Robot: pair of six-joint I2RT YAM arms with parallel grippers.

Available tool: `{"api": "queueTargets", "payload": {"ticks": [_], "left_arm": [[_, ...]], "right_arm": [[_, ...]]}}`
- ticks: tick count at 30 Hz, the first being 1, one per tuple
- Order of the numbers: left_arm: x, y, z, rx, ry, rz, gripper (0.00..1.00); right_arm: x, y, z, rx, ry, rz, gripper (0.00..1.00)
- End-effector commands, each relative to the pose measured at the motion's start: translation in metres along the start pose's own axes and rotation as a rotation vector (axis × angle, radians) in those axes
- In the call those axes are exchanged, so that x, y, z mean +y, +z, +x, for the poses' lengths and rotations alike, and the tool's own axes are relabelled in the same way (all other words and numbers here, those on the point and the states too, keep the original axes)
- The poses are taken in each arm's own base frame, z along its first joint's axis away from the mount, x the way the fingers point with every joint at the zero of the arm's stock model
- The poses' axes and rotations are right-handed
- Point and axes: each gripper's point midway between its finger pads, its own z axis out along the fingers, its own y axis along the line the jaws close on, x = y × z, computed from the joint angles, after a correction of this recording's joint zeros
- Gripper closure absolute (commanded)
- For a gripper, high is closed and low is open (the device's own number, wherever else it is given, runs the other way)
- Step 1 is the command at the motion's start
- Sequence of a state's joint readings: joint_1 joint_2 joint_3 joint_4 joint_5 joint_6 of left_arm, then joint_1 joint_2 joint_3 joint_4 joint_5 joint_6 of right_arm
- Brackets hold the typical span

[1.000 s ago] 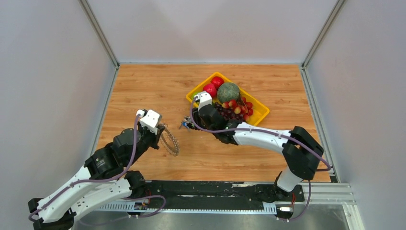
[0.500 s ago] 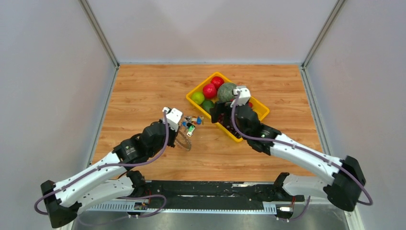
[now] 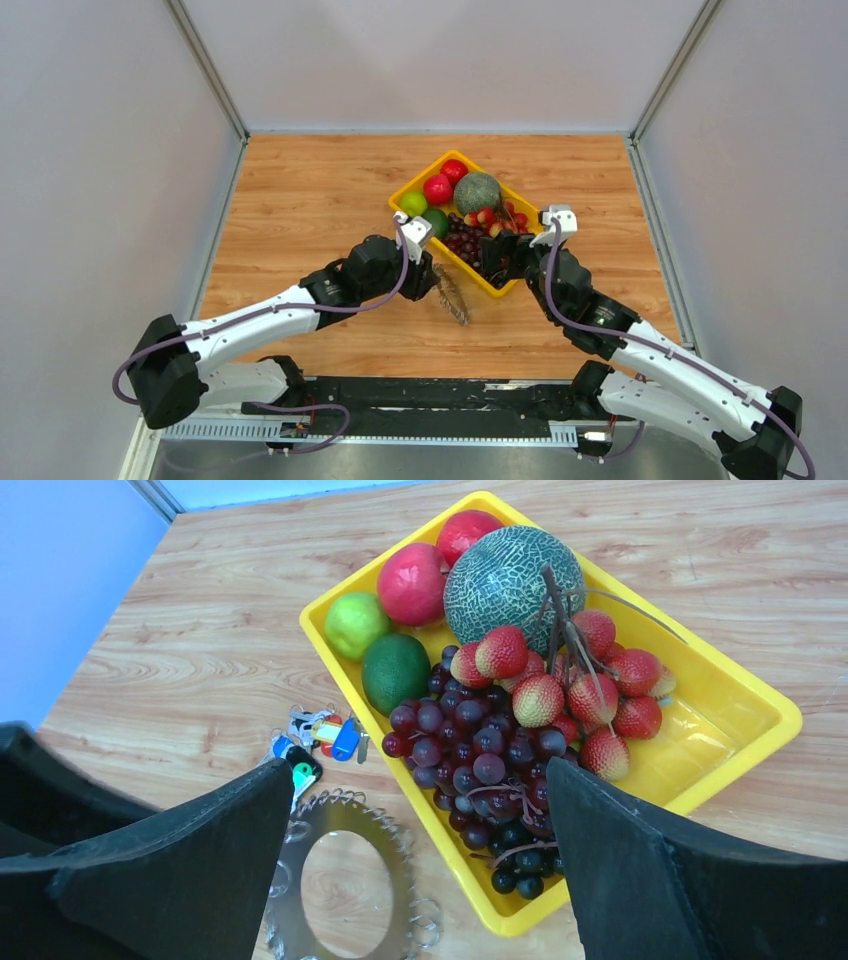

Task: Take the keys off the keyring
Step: Place the keyring at the center of the board, then reset both arms

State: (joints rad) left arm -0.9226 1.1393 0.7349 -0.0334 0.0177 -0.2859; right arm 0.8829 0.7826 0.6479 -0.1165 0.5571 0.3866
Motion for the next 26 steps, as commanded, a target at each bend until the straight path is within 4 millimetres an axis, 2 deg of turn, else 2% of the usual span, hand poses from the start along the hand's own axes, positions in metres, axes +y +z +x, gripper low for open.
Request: {"api": "queueTargets", "payload": {"ticks": [1, 2, 3, 4, 7, 10, 14, 15, 16, 17, 20, 21, 23, 26], "left_arm": [[0.022, -0.005, -0.041, -0.137, -0.099, -0.122, 0.4], [0.032, -0.013, -0.037, -0.141, -0.108, -0.171, 0.11], [0.05, -0.021, -0.034, -0.143, -0.114, -0.257, 0.06], [0.058, -0.033, -0.035, -0.169, -0.121, -0.29, 0.02], [0.087, -0.062, -0.029, -0.206, -0.177, -0.444, 0.0], [0.094, -0.091, -0.033, -0.24, -0.229, -0.498, 0.0], [0.088, -0.121, -0.052, -0.275, -0.221, -0.489, 0.0], [0.087, -0.131, -0.065, -0.307, -0.237, -0.494, 0.0], [0.09, -0.142, -0.067, -0.314, -0.24, -0.523, 0.0], [0.089, -0.157, -0.082, -0.359, -0.246, -0.527, 0.0], [0.097, -0.196, -0.105, -0.455, -0.235, -0.603, 0.0], [0.096, -0.211, -0.116, -0.504, -0.236, -0.604, 0.0], [0.097, -0.231, -0.128, -0.562, -0.207, -0.617, 0.0], [0.099, -0.245, -0.135, -0.589, -0.184, -0.644, 0.0]], "right_arm": [[-0.006, -0.006, 0.002, 0.01, 0.013, 0.016, 0.0], [-0.005, -0.007, 0.003, 0.021, 0.014, 0.007, 0.0], [-0.003, -0.008, 0.004, 0.03, 0.016, -0.003, 0.0], [0.0, -0.009, 0.005, 0.04, 0.019, -0.017, 0.0], [0.009, -0.015, 0.003, 0.057, 0.022, -0.074, 0.0], [0.013, -0.024, -0.013, 0.025, 0.0, -0.114, 0.0], [0.014, -0.042, -0.055, -0.047, -0.041, -0.133, 0.0], [0.012, -0.048, -0.069, -0.07, -0.041, -0.123, 0.0], [0.011, -0.053, -0.083, -0.094, -0.041, -0.117, 0.0], [0.01, -0.059, -0.097, -0.12, -0.04, -0.112, 0.0], [0.005, -0.077, -0.134, -0.195, -0.029, -0.088, 0.0], [0.003, -0.082, -0.143, -0.213, -0.024, -0.084, 0.0], [-0.002, -0.089, -0.156, -0.243, -0.017, -0.066, 0.0], [-0.006, -0.094, -0.163, -0.253, -0.015, -0.051, 0.0]]}}
